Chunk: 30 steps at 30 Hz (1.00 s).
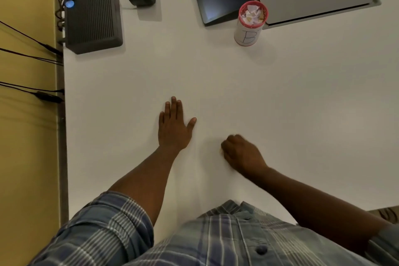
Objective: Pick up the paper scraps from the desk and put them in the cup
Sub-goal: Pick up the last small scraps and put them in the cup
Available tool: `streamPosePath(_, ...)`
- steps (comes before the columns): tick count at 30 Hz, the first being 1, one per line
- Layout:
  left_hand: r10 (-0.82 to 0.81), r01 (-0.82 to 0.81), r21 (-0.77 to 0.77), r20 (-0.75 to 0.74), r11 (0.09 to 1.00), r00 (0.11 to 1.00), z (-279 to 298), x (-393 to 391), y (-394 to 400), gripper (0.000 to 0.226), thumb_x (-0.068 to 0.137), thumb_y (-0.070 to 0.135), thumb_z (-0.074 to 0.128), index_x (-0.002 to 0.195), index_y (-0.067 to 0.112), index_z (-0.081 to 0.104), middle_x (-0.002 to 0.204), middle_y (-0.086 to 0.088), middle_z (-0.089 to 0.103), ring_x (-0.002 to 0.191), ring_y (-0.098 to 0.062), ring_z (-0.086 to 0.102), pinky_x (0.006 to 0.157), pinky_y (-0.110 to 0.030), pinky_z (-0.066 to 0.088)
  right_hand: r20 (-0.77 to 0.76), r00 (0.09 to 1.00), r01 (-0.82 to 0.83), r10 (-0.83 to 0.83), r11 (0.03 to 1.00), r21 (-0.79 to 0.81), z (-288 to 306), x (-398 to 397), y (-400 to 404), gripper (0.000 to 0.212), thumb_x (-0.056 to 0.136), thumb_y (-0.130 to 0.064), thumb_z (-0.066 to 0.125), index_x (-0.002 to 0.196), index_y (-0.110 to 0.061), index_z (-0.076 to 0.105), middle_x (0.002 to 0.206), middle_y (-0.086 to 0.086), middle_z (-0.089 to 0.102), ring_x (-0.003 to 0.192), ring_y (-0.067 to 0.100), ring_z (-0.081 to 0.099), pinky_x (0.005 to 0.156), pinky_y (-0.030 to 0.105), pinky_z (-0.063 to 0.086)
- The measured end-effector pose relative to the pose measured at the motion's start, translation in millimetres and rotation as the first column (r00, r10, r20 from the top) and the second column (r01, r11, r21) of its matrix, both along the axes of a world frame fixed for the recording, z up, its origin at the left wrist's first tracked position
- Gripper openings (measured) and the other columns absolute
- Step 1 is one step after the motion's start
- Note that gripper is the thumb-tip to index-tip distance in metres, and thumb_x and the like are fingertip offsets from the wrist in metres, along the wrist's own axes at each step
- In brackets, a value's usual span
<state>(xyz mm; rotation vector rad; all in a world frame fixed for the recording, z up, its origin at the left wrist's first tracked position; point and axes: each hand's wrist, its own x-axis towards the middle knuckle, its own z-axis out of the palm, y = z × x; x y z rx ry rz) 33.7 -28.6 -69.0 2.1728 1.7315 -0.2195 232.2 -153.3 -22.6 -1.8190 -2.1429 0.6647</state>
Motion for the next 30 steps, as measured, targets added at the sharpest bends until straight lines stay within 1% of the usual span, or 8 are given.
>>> streamPosePath(2, 0.009, -0.010, 0.029, 0.016, 1.000, 1.000, -5, 2, 12, 0.079, 0.091, 0.064, 0.015, 0.149, 0.016, -0.008, 0.159, -0.003, -0.013, 0.146, -0.021, -0.011, 0.120, -0.042, 0.003, -0.043, 0.974, 0.221, -0.221, 0.975, -0.014, 8, 17, 33, 0.008, 0.088, -0.018, 0.064, 0.086, -0.012, 0.069, 0.088, 0.007, 0.064, 0.083, 0.026, 0.058, 0.062, 0.036, 0.050)
streamPosePath(5, 0.006, -0.010, 0.077, 0.041, 0.997, 0.999, -10, 10, 31, 0.080, 0.091, 0.065, 0.016, 0.149, 0.015, -0.006, 0.159, -0.004, -0.011, 0.146, -0.020, -0.010, 0.120, -0.041, 0.004, -0.175, 0.870, 0.479, -0.461, 0.875, 0.077, 26, 44, 93, 0.008, 0.085, -0.020, 0.069, 0.085, -0.014, 0.074, 0.085, 0.006, 0.067, 0.077, 0.025, 0.060, 0.068, 0.034, 0.048)
streamPosePath(10, 0.045, -0.054, 0.118, 0.081, 0.992, 0.996, -16, 22, 56, 0.080, 0.092, 0.065, 0.018, 0.149, 0.014, -0.004, 0.159, -0.005, -0.008, 0.146, -0.021, -0.008, 0.120, -0.041, 0.004, -0.207, 0.740, 0.672, -0.640, 0.714, 0.197, 48, 95, 201, 0.022, 0.088, -0.032, 0.063, 0.095, -0.015, 0.075, 0.094, 0.006, 0.070, 0.079, 0.018, 0.064, 0.075, 0.031, 0.051)
streamPosePath(13, 0.056, -0.070, 0.162, 0.092, 0.984, 0.994, -19, 24, 60, 0.078, 0.092, 0.063, 0.021, 0.150, 0.015, -0.002, 0.160, -0.005, -0.003, 0.147, -0.020, -0.005, 0.120, -0.039, 0.005, -0.109, 0.711, 0.697, -0.694, 0.676, 0.239, 49, 118, 251, 0.028, 0.090, -0.033, 0.059, 0.105, -0.014, 0.072, 0.107, 0.009, 0.068, 0.095, 0.019, 0.064, 0.082, 0.029, 0.053)
streamPosePath(17, 0.070, -0.088, 0.194, 0.093, 0.977, 0.993, -23, 23, 59, 0.078, 0.092, 0.063, 0.024, 0.150, 0.016, 0.000, 0.160, -0.004, 0.000, 0.147, -0.019, -0.002, 0.120, -0.039, 0.008, -0.020, 0.699, 0.704, -0.715, 0.684, 0.189, 39, 133, 282, 0.031, 0.091, -0.028, 0.057, 0.113, -0.006, 0.065, 0.113, 0.010, 0.065, 0.100, 0.022, 0.064, 0.071, 0.018, 0.047)
streamPosePath(21, 0.075, -0.090, 0.203, 0.081, 0.975, 0.994, -24, 23, 60, 0.078, 0.092, 0.063, 0.025, 0.150, 0.017, 0.000, 0.160, -0.003, 0.001, 0.147, -0.017, -0.002, 0.120, -0.038, 0.009, 0.139, 0.748, 0.614, -0.649, 0.756, 0.226, 32, 133, 289, 0.034, 0.091, -0.026, 0.061, 0.119, -0.006, 0.062, 0.119, 0.013, 0.060, 0.110, 0.024, 0.056, 0.082, 0.030, 0.049)
streamPosePath(26, 0.067, -0.081, 0.169, 0.086, 0.982, 0.994, -19, 23, 60, 0.078, 0.092, 0.063, 0.023, 0.150, 0.017, -0.003, 0.160, -0.003, -0.003, 0.147, -0.017, -0.006, 0.120, -0.037, 0.004, -0.008, 0.741, 0.630, -0.671, 0.691, 0.354, 40, 121, 277, 0.033, 0.086, -0.030, 0.063, 0.114, -0.012, 0.058, 0.116, 0.008, 0.058, 0.108, 0.021, 0.052, 0.081, 0.025, 0.046)
streamPosePath(30, 0.066, -0.076, 0.080, 0.120, 0.994, 0.991, -7, 22, 64, 0.076, 0.093, 0.060, 0.022, 0.149, 0.015, -0.004, 0.159, -0.003, -0.007, 0.146, -0.017, -0.009, 0.119, -0.036, 0.001, -0.105, 0.798, 0.572, -0.594, 0.690, 0.444, 44, 100, 244, 0.023, 0.089, -0.022, 0.055, 0.106, -0.006, 0.057, 0.110, 0.016, 0.057, 0.099, 0.030, 0.051, 0.080, 0.037, 0.049)
